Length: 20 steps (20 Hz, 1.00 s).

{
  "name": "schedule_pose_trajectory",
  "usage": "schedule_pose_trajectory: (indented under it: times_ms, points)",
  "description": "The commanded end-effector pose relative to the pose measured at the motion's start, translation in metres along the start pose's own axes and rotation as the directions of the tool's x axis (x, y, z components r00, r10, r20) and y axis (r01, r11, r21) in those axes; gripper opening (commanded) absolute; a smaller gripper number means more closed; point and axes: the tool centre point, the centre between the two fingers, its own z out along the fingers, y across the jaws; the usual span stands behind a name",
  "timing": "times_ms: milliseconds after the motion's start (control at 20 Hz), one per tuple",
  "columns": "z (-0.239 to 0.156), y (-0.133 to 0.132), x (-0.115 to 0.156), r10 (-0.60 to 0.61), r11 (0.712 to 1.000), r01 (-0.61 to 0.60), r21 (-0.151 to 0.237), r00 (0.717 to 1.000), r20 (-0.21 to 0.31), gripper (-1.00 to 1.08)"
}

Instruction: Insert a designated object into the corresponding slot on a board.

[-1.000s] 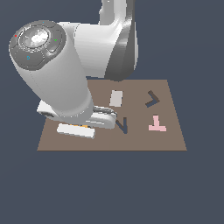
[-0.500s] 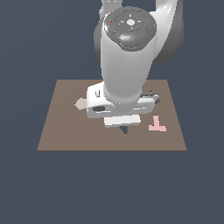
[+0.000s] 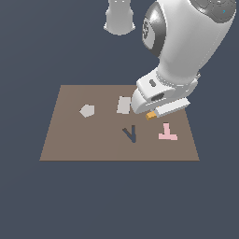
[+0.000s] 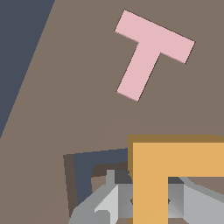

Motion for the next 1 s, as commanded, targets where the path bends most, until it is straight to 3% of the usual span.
schedule_pose_trajectory:
  times_ms: [0, 300, 850, 900, 950]
  points:
    - [-0.001, -0.018, -0.007, -0.044, 0.999, 0.044, -0.001, 0.999, 0.0, -1.0]
    - [-0.001, -0.042, -0.016, -0.098, 0.995, 0.098, -0.001, 0.995, 0.0, -1.0]
    - [0.009, -0.045, -0.017, -0.104, 0.995, 0.104, -0.001, 0.995, 0.0, -1.0]
    - [0.009, -0.045, -0.017, -0.104, 0.995, 0.104, -0.001, 0.995, 0.0, 1.0]
    - [0.009, -0.045, -0.017, -0.104, 0.995, 0.104, -0.001, 0.995, 0.0, 1.0]
